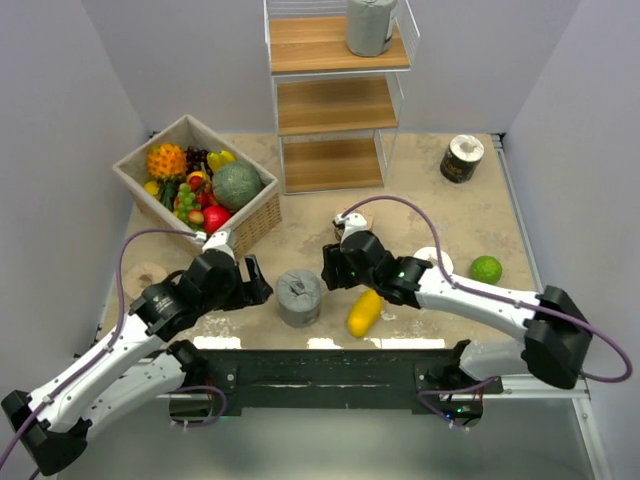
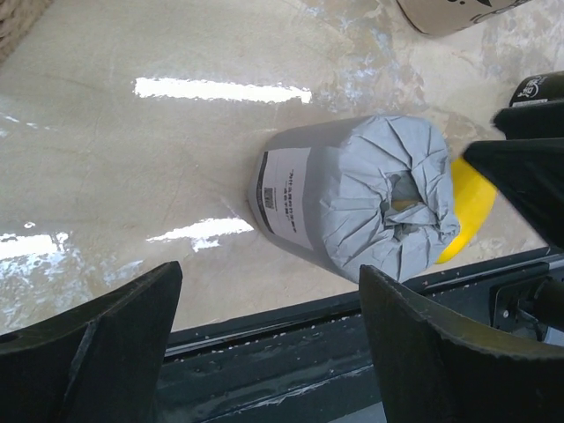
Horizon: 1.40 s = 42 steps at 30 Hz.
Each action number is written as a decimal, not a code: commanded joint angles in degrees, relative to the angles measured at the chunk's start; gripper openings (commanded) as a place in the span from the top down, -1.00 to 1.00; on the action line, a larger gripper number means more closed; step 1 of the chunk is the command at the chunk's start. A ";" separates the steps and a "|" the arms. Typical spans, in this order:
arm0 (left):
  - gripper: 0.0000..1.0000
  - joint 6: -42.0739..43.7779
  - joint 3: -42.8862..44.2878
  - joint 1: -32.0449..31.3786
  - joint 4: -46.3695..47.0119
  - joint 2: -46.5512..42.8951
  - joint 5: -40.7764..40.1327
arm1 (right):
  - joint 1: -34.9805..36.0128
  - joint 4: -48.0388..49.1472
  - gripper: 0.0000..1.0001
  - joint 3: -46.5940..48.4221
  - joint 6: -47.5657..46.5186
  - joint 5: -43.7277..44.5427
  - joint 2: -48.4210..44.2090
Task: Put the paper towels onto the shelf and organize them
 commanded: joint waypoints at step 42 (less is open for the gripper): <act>-0.52 28.59 16.25 -19.37 10.78 32.87 -0.89 | -0.03 -20.81 -0.35 4.90 -1.02 13.32 -38.65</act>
